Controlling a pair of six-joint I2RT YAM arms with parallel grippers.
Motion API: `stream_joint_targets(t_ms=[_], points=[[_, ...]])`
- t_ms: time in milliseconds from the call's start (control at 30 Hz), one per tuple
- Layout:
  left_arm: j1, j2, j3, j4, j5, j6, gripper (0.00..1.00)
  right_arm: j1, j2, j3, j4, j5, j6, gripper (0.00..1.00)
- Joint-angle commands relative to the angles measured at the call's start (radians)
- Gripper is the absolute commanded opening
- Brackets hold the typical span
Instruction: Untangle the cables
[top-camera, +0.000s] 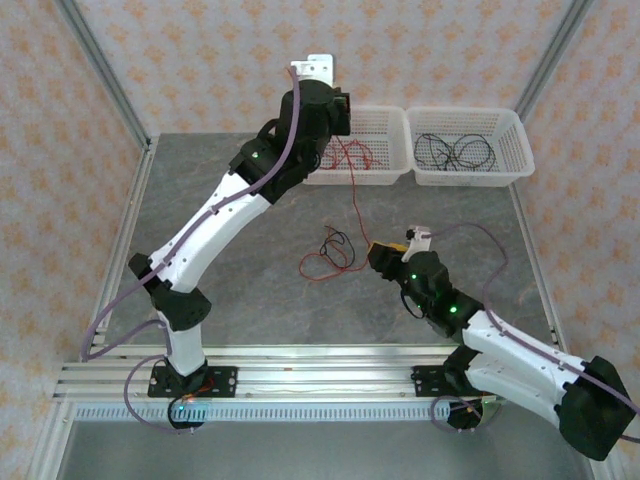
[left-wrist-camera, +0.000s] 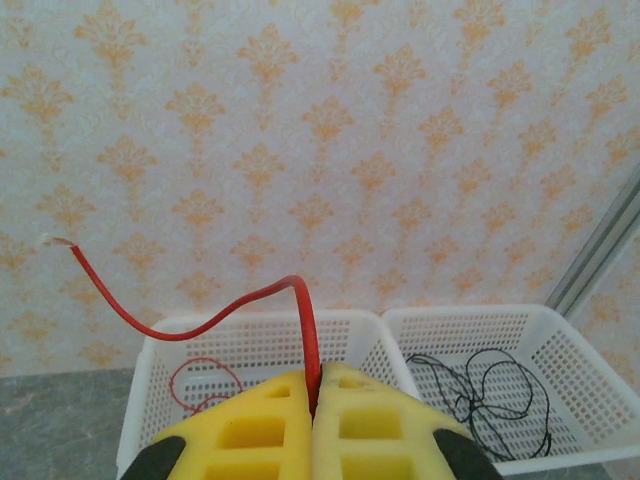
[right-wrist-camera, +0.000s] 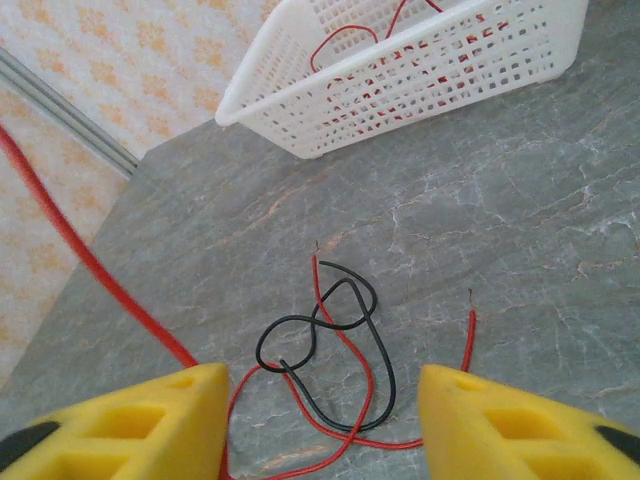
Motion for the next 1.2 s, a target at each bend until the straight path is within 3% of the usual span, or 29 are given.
stream_joint_targets(t_ms=[0,233,767,1000,1167], points=[[0.009,0.021,0.06,0.104,0.037,0.059,0.0,0.002,-0.043,-0.025,-0.035,0.033,0.035,0.57],[0.021,0.092,0.119,0.242,0.031,0.134,0.0,0.002,-0.113,-0.088,-0.05,-0.007,0.074,0.73],[0.054,0.185,0.128,0.528,0.056,0.264,0.0,0.002,-0.24,-0.183,-0.152,0.038,0.143,0.73],[0.069,0.224,-0.01,0.795,0.035,0.382,0.0,0.002,-0.24,-0.188,-0.154,0.048,0.141,0.73],[0.087,0.3,0.058,0.793,0.036,0.392,0.0,0.002,-0.252,-0.183,-0.186,0.07,0.133,0.73]])
